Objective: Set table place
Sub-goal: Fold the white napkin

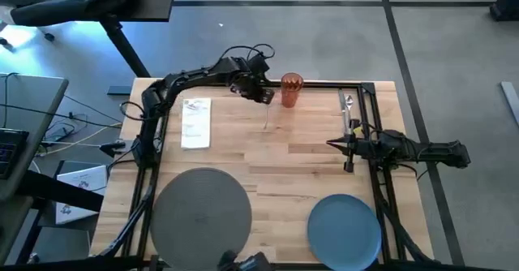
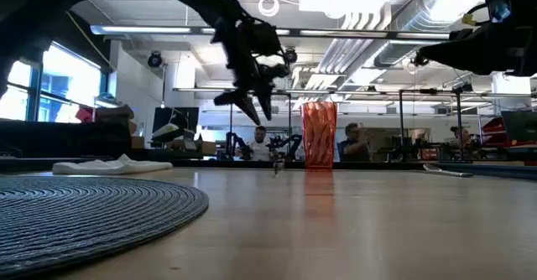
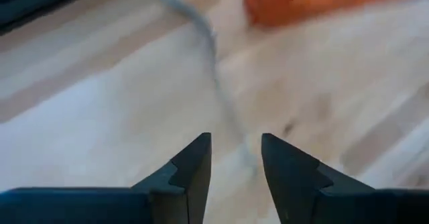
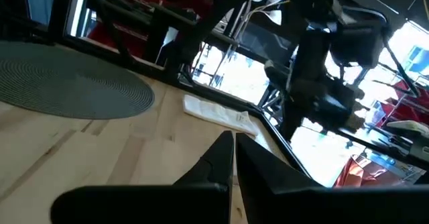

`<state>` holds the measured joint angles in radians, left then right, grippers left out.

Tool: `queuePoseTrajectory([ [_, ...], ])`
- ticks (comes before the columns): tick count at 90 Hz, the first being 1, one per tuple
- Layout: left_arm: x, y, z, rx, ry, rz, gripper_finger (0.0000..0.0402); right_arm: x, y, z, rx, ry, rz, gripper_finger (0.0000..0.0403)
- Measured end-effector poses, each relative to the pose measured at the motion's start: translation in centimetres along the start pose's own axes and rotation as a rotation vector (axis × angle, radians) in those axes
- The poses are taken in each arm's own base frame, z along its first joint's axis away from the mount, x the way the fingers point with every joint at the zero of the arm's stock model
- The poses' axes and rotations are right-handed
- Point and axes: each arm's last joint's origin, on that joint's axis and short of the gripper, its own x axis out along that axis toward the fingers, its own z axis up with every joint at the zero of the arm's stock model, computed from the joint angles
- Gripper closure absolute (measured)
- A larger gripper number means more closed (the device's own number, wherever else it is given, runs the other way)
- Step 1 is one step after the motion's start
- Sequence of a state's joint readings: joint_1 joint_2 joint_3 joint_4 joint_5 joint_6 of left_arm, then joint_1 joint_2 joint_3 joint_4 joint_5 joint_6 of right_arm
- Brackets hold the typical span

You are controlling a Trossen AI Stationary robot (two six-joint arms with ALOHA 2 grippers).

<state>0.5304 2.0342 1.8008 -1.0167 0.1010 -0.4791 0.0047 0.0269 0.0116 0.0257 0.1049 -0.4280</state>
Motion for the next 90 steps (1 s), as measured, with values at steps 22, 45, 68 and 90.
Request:
queuePoseTrajectory([
  [22, -1.1, 1.0, -3.5, 0.052, 0.17, 0.168, 0.0284, 0.0, 0.0, 0.0, 0.0, 0.0, 0.0, 0.0402],
  [45, 0.1, 3.7, -8.1, -0.048, 0.299, 0.23, 0.0284, 0.0, 0.0, 0.0, 0.0, 0.0, 0.0, 0.0402],
  [68, -1.6, 5.8, -11.9, -0.179, 0.306, 0.268, 0.0284, 0.0, -0.1, 0.0, 0.003, 0.006, -0.027, 0.0402],
  [90, -2.7, 8.5, -14.6, -0.344, 0.305, 0.287, 0.0284, 0.0, -0.1, 0.0, 0.046, 0.006, -0.029, 0.0402],
])
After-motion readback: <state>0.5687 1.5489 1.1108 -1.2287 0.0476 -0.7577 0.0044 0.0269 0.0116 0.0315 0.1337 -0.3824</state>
